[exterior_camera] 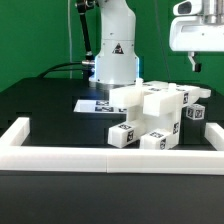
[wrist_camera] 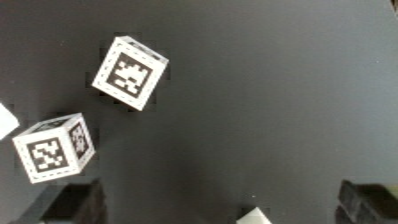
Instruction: Assemble chair
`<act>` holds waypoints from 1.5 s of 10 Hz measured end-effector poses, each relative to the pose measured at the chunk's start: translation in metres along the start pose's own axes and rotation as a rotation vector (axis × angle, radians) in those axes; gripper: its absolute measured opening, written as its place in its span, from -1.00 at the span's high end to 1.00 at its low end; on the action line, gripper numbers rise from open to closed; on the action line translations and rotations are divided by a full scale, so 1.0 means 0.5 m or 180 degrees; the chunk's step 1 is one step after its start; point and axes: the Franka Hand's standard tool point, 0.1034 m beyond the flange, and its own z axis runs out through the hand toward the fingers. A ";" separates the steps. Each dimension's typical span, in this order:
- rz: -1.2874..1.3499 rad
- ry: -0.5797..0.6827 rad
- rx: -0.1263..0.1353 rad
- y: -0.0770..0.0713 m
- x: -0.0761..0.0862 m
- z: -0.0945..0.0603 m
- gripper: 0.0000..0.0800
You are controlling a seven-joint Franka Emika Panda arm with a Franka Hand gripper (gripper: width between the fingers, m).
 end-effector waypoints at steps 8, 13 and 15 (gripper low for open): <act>-0.0828 0.0182 0.0048 0.014 0.014 0.039 -0.62; -0.0999 0.0233 -0.0046 0.048 -0.015 0.106 -0.62; -0.1000 0.0220 -0.0068 0.051 -0.015 0.112 -0.62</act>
Offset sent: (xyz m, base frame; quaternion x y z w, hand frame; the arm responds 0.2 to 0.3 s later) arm 0.0016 0.0010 -0.0198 0.0556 0.0339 -0.1302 0.9893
